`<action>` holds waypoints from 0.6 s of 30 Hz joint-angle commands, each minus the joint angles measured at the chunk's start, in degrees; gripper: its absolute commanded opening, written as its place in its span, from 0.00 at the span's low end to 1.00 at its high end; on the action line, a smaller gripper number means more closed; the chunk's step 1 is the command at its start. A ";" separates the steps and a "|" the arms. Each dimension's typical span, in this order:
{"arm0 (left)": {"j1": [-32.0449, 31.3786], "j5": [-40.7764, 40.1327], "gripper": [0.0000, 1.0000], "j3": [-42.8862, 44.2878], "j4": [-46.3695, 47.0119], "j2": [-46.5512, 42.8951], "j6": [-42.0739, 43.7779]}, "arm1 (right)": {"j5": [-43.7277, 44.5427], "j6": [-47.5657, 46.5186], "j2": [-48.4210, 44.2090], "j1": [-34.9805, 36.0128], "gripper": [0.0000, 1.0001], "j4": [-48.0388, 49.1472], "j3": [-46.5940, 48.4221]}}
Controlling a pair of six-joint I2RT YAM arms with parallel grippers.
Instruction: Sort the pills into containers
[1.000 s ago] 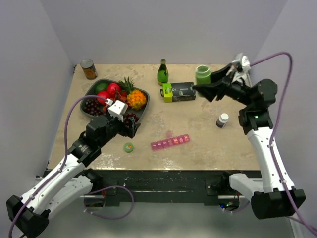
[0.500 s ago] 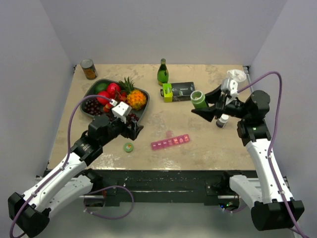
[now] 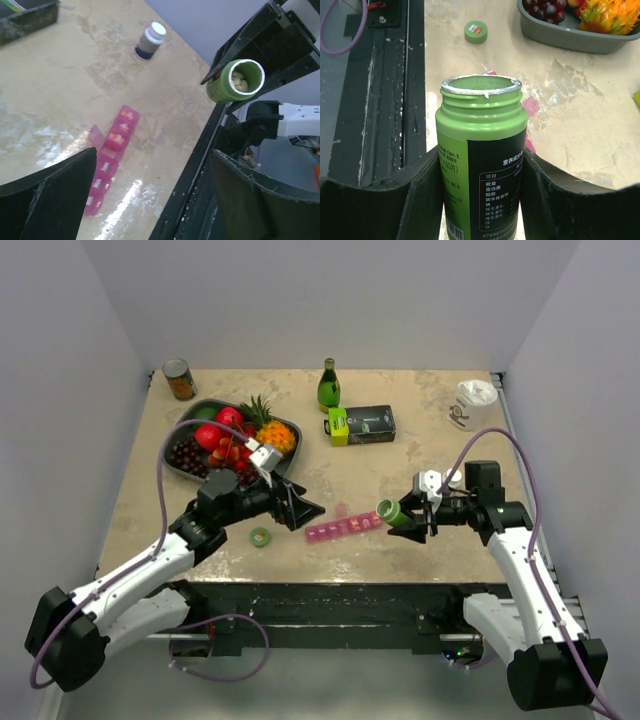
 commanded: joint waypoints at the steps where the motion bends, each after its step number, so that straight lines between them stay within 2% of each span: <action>1: -7.67 -4.10 0.99 5.94 3.19 2.53 -1.72 | -0.37 -5.76 -3.41 0.10 0.00 -1.27 -1.32; 3: -11.11 -5.97 0.99 6.04 4.75 3.23 -0.48 | 0.33 -6.45 -3.76 0.10 0.00 -1.97 -1.41; 6: -12.17 -6.77 0.99 6.56 7.22 5.77 -0.56 | 1.12 -6.46 -3.41 0.10 0.00 -1.62 -1.33; 9: -13.84 -8.00 0.99 10.16 5.91 9.98 -0.91 | 1.30 -6.11 -3.24 0.19 0.00 -0.92 -1.59; 13: -17.09 -14.84 0.99 13.59 6.61 13.60 -2.40 | 1.30 -5.32 -3.24 0.28 0.00 -0.13 -1.94; 18: -19.55 -15.30 0.99 15.97 9.24 18.69 -5.92 | 1.38 -4.44 -3.06 0.19 0.00 0.75 -2.20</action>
